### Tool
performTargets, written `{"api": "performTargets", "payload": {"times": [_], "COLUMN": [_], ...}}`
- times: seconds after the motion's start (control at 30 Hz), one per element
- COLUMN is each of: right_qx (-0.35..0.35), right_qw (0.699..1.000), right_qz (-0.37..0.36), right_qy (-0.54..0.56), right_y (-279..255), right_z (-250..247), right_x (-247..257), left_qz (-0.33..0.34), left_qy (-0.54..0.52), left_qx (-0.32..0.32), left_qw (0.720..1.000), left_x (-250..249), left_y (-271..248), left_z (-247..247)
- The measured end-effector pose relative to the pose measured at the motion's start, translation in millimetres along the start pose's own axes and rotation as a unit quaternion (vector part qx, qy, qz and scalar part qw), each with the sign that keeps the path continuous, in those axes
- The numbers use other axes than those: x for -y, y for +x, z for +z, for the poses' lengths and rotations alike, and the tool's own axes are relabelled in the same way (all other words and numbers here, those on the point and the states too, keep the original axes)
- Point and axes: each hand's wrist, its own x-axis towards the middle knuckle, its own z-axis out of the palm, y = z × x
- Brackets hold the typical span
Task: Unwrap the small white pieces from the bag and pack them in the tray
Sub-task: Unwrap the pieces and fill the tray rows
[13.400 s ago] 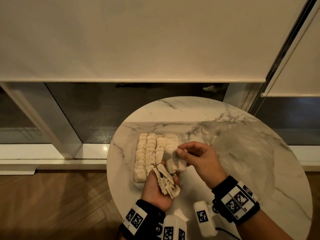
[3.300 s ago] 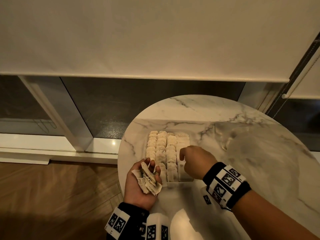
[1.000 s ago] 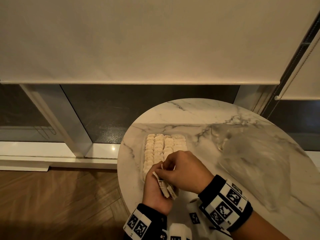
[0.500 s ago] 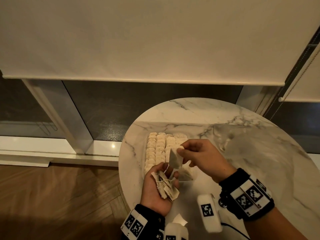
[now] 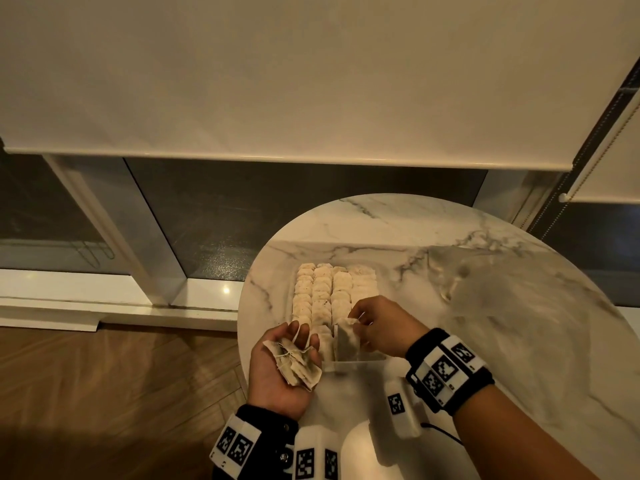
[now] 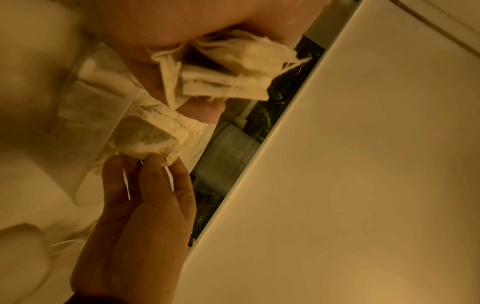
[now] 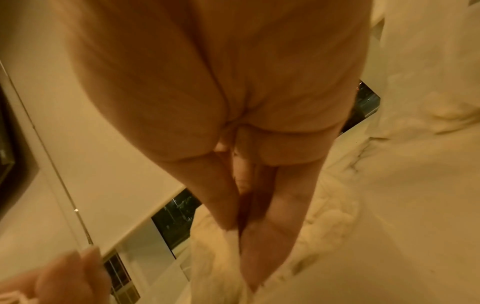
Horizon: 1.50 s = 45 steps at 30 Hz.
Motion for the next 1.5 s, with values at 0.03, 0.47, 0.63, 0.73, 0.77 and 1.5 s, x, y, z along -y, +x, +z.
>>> {"api": "performTargets", "payload": {"times": [0.03,0.47,0.63,0.73,0.77,1.5], "right_qx": [0.015,0.015,-0.054,-0.063,-0.071,-0.123], "right_qw": [1.000,0.977,0.980,0.986,0.988,0.950], "right_qz": [0.008,0.052,0.042,0.032,0.020,-0.283], "right_qy": [-0.025,-0.205,-0.186,-0.153,-0.135,-0.047], "right_y": [3,24,19,14,10,-78], "right_z": [1,19,19,17,15,26], "right_x": [2,-5,-16,-21,-19,17], "left_qz": [0.000,-0.002,-0.003,-0.002,0.000,0.022], "left_qy": [0.003,0.003,0.006,0.008,0.007,-0.017], "left_qx": [0.000,0.003,-0.001,-0.004,-0.006,0.055], "left_qw": [1.000,1.000,1.000,1.000,1.000,0.998], "left_x": [1,0,0,2,2,18], "left_y": [0,2,3,2,1,-11], "left_z": [1,-2,-2,-1,0,17]}}
